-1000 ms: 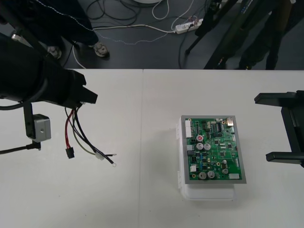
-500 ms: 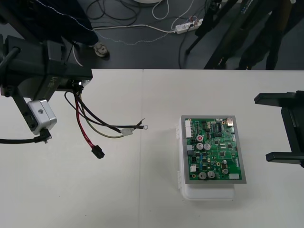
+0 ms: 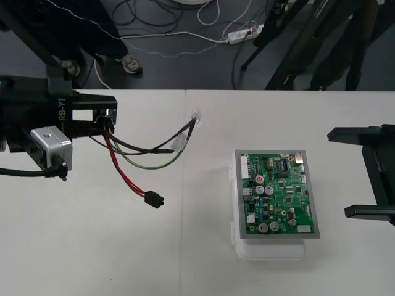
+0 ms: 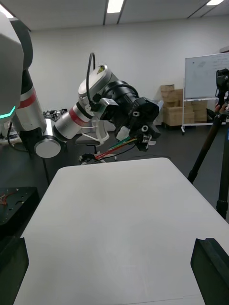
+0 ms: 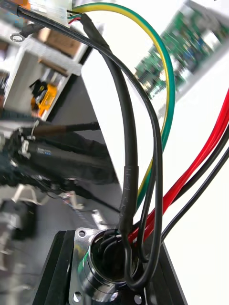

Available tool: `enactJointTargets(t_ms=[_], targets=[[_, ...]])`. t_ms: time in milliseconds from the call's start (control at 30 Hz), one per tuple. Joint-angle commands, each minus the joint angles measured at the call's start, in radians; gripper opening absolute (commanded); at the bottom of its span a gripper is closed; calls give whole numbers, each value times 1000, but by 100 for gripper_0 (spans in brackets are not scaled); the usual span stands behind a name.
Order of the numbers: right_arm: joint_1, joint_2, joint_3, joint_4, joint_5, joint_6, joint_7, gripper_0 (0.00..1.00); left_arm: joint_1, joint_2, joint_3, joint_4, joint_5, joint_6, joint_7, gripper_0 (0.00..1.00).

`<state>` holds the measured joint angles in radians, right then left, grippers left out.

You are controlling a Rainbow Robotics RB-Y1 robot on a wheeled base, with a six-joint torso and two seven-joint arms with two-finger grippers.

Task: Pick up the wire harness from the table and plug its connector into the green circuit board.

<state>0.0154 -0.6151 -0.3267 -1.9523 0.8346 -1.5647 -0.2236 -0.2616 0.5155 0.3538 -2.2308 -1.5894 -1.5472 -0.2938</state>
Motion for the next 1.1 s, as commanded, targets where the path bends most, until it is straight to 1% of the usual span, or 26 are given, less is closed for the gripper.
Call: enactJointTargets(t_ms=[33,233,367,567,700,900,1100], targets=[[-23,-61,14,-33,-32,-6,-33,100,68,-77,33,-6,28,-24,99,0],[-86,-132,15,-36,-46,-3,-60,100,142,-127,21,-6,62,-24,240,0],[-129,-152,21,-57,-75,-6,-114,100,183,-144,-6,-6,86,-24,309,0],[-176,-152,23,-99,-88,-6,-103,100,243,-180,-32,-6,111,-24,420,0],[-212,-152,35,-97,-88,-6,-102,100,285,-200,-62,-6,131,-24,482,0],[-244,-152,78,-83,-83,-6,-109,100,352,-206,-145,-6,172,-24,599,0],[-264,-152,80,-63,-71,-6,-115,100,366,-206,-207,-4,178,-24,699,0]])
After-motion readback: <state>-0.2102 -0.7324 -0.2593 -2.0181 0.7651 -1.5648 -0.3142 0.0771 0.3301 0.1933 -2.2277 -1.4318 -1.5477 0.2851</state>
